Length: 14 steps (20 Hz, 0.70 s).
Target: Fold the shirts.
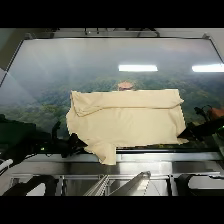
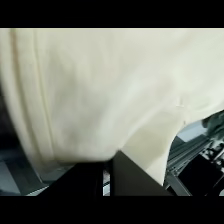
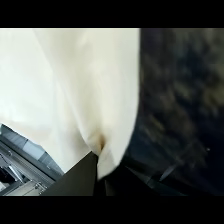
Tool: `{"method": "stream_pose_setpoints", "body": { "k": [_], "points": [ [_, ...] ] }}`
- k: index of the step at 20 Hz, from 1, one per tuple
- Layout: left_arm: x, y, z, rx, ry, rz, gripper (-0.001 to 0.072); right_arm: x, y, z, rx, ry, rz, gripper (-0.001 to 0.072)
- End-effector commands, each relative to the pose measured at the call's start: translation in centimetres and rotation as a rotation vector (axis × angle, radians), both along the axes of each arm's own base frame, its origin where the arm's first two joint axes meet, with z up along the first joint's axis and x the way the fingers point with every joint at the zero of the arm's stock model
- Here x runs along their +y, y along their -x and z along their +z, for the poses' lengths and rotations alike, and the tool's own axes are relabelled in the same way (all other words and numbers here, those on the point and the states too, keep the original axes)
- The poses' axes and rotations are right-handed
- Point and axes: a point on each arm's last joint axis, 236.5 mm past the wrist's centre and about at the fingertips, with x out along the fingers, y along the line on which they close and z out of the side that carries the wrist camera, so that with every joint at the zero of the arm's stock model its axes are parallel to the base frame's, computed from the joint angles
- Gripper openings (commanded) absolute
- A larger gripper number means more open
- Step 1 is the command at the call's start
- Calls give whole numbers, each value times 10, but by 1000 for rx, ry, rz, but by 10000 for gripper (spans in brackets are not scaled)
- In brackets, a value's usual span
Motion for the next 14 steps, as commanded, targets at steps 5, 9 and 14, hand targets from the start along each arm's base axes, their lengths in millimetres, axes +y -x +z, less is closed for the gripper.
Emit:
{"method": "stream_pose_setpoints", "body": {
  "k": [5,9,14],
  "points": [
    [-34,-17,27,-47,56,-166,21,-7,-5,1,2,29,-21,19],
    [-16,-23,61,-100,91,-148,21,-14,-9,19,-4,46,-2,19],
    [43,-25,71,-103,42,-45,21,-21,-11,38,-13,49,-20,19]
  ]
}}
